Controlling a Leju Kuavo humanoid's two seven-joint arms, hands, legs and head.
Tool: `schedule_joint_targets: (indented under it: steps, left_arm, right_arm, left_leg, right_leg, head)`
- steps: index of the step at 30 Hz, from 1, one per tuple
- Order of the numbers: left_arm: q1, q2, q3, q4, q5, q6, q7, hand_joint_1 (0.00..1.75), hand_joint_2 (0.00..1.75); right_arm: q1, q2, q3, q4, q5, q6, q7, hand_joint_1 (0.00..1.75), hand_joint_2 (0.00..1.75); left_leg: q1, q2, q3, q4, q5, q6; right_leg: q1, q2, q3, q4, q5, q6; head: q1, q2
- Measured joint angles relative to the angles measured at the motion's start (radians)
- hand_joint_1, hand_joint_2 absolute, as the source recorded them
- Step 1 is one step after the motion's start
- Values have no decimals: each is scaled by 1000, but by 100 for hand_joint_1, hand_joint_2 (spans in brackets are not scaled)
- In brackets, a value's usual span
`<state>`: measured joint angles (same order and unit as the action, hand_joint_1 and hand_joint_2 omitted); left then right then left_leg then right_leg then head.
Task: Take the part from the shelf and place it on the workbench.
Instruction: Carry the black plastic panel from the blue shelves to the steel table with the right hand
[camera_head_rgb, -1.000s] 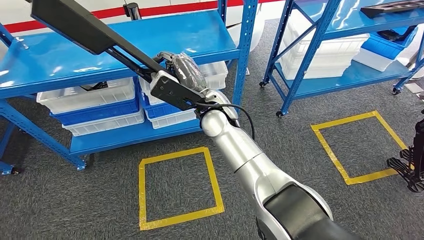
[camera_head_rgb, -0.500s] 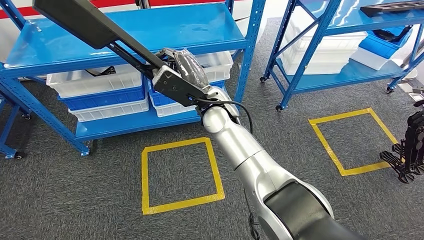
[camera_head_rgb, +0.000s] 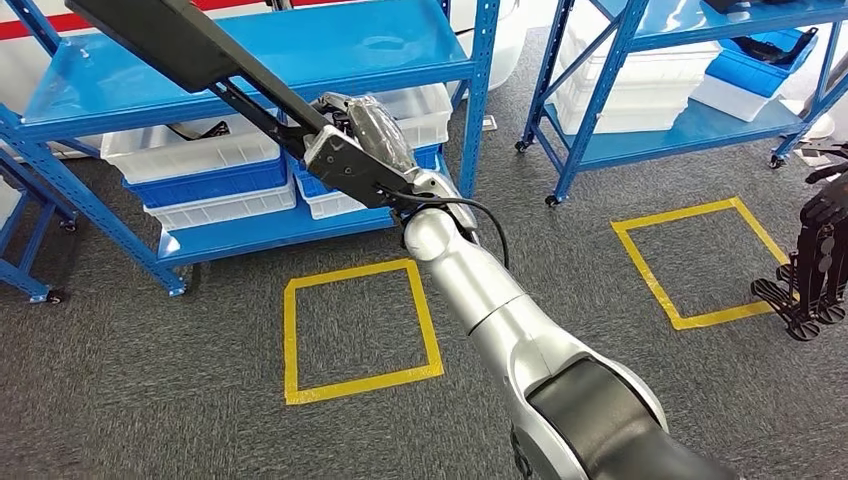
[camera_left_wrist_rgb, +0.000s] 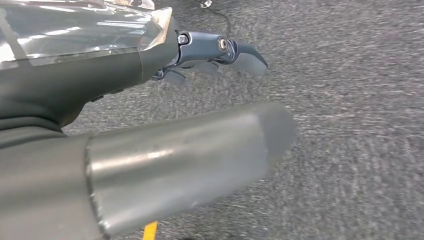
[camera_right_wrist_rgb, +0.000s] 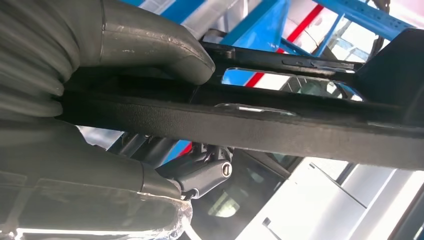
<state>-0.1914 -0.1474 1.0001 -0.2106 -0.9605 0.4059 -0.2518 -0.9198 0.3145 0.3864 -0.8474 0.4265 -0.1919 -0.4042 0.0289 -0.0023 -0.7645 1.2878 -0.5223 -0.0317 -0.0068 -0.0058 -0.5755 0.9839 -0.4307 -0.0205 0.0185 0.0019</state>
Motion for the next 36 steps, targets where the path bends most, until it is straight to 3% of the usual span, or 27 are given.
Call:
schedule_joint_targets:
  steps: [1,2,4,6,8,9,11,13,14,15,16,18,20,22,24,25,27,29,30,32,33,34,36]
  left_arm:
    - [0,1,1,0,0,1,0,0,0]
    - [0,1,2,0,-1,1,0,0,0]
    - [-1,3,3,0,-1,1,0,0,0]
    - [-1,3,5,0,-1,2,0,0,0]
    - [-1,3,6,0,-1,2,0,0,0]
    - [-1,2,7,0,-1,2,0,0,0]
    - [-3,2,7,0,-1,3,0,0,0]
    - [-3,2,7,0,-1,3,0,0,0]
    - [-3,2,7,0,-1,3,0,0,0]
    - [-3,2,7,0,-1,3,0,0,0]
    - [-3,2,7,0,-1,3,0,0,0]
    - [-3,2,7,0,-1,3,0,0,0]
    - [-3,2,7,0,-1,3,0,0,0]
    - [-3,2,7,0,-2,3,0,0,0]
    - [-1,2,8,1,-2,3,0,0,0]
    - [0,3,8,1,-2,3,0,0,0]
    - [1,3,8,1,-1,3,0,0,0]
    - [1,4,8,1,-1,3,0,0,0]
    - [1,4,8,1,-1,3,0,0,0]
    - [1,4,8,1,-1,3,0,0,0]
    - [1,4,8,1,-1,3,0,0,0]
    - [0,4,8,1,-1,3,0,0,0]
    - [-2,6,8,0,-1,3,-1,0,0]
  right_arm:
    - [0,-1,-1,3,-1,0,-2,175,175]
    - [0,-2,-1,5,-2,0,-3,175,175]
    - [0,-4,-2,7,-2,0,-5,175,175]
    - [-1,-4,-3,7,-2,0,-5,175,175]
    - [-2,-5,-4,9,-2,0,-6,175,175]
    - [-2,-7,-4,10,-2,0,-6,175,175]
    - [-4,-10,-5,11,-2,0,-6,175,175]
    - [-3,-13,-5,13,-2,0,-6,175,175]
    - [-3,-15,-5,14,-3,0,-6,175,175]
    - [-3,-17,-5,16,-5,0,-6,175,175]
    - [-3,-18,-5,17,-7,0,-6,175,175]
    - [-4,-20,-5,19,-12,0,-7,175,175]
    - [-8,-19,-5,19,-14,0,-8,175,175]
    - [-11,-19,-5,19,-16,0,-9,175,175]
    - [-12,-20,-5,20,-17,0,-10,175,175]
    - [-13,-20,-4,21,-17,0,-10,175,175]
    - [-15,-19,-4,22,-17,0,-10,175,175]
    - [-14,-18,-4,23,-18,0,-10,175,175]
    - [-14,-18,-4,24,-18,0,-10,175,175]
    - [-13,-18,-4,27,-18,0,-10,175,175]
    - [-13,-19,-4,27,-18,0,-10,175,175]
    - [-13,-19,-4,28,-18,0,-10,175,175]
    - [-15,-18,-4,27,-19,0,-10,175,175]
  left_leg:
    - [1,0,28,-16,18,-1]
    - [3,0,74,-70,41,-1]
    - [2,-2,170,-200,53,4]
    - [-4,-6,204,-260,41,13]
    - [-6,-3,197,-268,53,31]
    - [-6,0,192,-273,64,42]
    - [-4,6,174,-282,88,61]
    - [-6,8,148,-282,109,66]
    - [-7,9,134,-282,120,65]
    - [-7,10,122,-281,131,64]
    - [-7,11,108,-281,142,62]
    - [-7,11,86,-280,163,55]
    - [-8,11,71,-282,184,44]
    - [-9,11,66,-289,204,33]
    - [-6,10,62,-298,216,21]
    - [-4,9,54,-289,198,15]
    - [-1,6,28,-213,105,7]
    - [0,4,0,-80,9,2]
    - [0,4,-7,-22,-11,0]
    - [0,4,10,22,3,1]
    - [-1,4,38,3,26,3]
    - [-1,3,85,-46,44,8]
    - [-5,1,194,-184,31,18]
  right_leg:
    - [-1,0,-13,4,7,3]
    - [-2,0,-24,11,11,6]
    - [0,1,-44,25,19,14]
    - [2,1,-56,31,29,29]
    - [3,1,-62,31,38,47]
    - [4,2,-71,40,29,51]
    - [5,4,-103,114,-31,46]
    - [3,5,-141,243,-109,38]
    - [2,5,-151,299,-132,41]
    - [2,5,-147,326,-137,47]
    - [1,5,-126,320,-125,57]
    - [-3,4,-34,207,-87,71]
    - [1,6,58,66,-88,63]
    - [8,8,79,13,-99,48]
    - [5,7,63,13,-80,32]
    - [1,6,55,12,-67,20]
    - [-6,3,34,10,-37,2]
    - [-2,3,4,11,-12,-4]
    - [0,3,-10,12,-1,-4]
    - [3,3,-39,15,19,-3]
    - [4,3,-53,18,29,-1]
    - [5,4,-66,21,38,2]
    - [8,4,-86,26,55,11]
  head:
    - [0,0]
    - [0,0]
    - [0,0]
    - [1,0]
    - [1,0]
    - [2,0]
    - [5,0]
    - [6,0]
    - [6,0]
    - [6,0]
    - [6,0]
    - [6,0]
    - [5,0]
    - [4,0]
    - [4,0]
    - [3,0]
    - [2,0]
    - [2,0]
    - [2,0]
    - [2,0]
    - [2,0]
    - [2,0]
    - [2,0]
